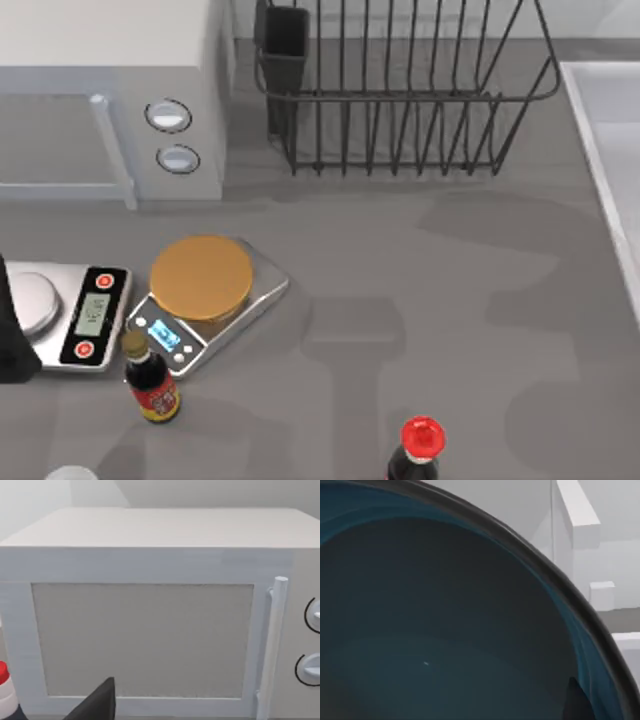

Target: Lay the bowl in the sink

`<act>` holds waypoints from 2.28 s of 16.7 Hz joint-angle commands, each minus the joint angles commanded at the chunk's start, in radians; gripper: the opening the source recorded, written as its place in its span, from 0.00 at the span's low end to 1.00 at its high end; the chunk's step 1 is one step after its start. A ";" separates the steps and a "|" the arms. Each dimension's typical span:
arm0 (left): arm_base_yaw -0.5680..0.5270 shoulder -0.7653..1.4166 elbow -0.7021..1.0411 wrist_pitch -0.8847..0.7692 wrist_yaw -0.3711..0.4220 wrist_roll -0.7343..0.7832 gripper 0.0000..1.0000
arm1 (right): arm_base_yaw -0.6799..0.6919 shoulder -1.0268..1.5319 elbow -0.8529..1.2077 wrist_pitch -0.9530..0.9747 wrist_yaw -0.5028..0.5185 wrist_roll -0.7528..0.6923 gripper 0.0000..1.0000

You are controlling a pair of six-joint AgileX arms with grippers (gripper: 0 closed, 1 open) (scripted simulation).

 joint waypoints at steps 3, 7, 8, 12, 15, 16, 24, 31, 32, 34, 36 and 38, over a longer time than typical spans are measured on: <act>0.000 0.000 0.000 0.000 0.000 0.000 1.00 | -0.079 -0.043 -0.034 0.121 -0.012 -0.030 0.00; 0.000 0.000 0.000 0.000 0.000 0.000 1.00 | -0.109 -0.065 -0.047 0.169 -0.015 -0.040 0.00; 0.000 0.000 0.000 0.000 0.000 0.000 1.00 | -0.109 -0.065 -0.047 0.169 -0.015 -0.040 0.00; 0.000 0.000 0.000 0.000 0.000 0.000 1.00 | -0.105 -0.047 -0.045 0.181 -0.015 -0.039 0.00; 0.000 0.000 0.000 0.000 0.000 0.000 1.00 | -0.108 0.050 -0.055 0.282 -0.017 -0.039 0.00; 0.000 0.000 0.000 0.000 0.000 0.000 1.00 | -0.110 0.102 -0.061 0.337 -0.017 -0.039 0.00; 0.000 0.000 0.000 0.000 0.000 0.000 1.00 | -0.113 0.567 -0.135 0.902 -0.010 -0.045 0.00; 0.000 0.000 0.000 0.000 0.000 0.000 1.00 | -0.110 0.658 -0.153 0.997 -0.006 -0.044 0.00; 0.000 0.000 0.000 0.000 0.000 0.000 1.00 | -0.110 0.658 -0.153 0.997 -0.006 -0.044 0.00; 0.000 0.000 0.000 0.000 0.000 0.000 1.00 | -0.110 0.658 -0.153 0.997 -0.006 -0.044 0.15; 0.000 0.000 0.000 0.000 0.000 0.000 1.00 | -0.110 0.658 -0.153 0.997 -0.006 -0.044 0.30; 0.000 0.000 0.000 0.000 0.000 0.000 1.00 | -0.110 0.658 -0.153 0.997 -0.006 -0.044 0.45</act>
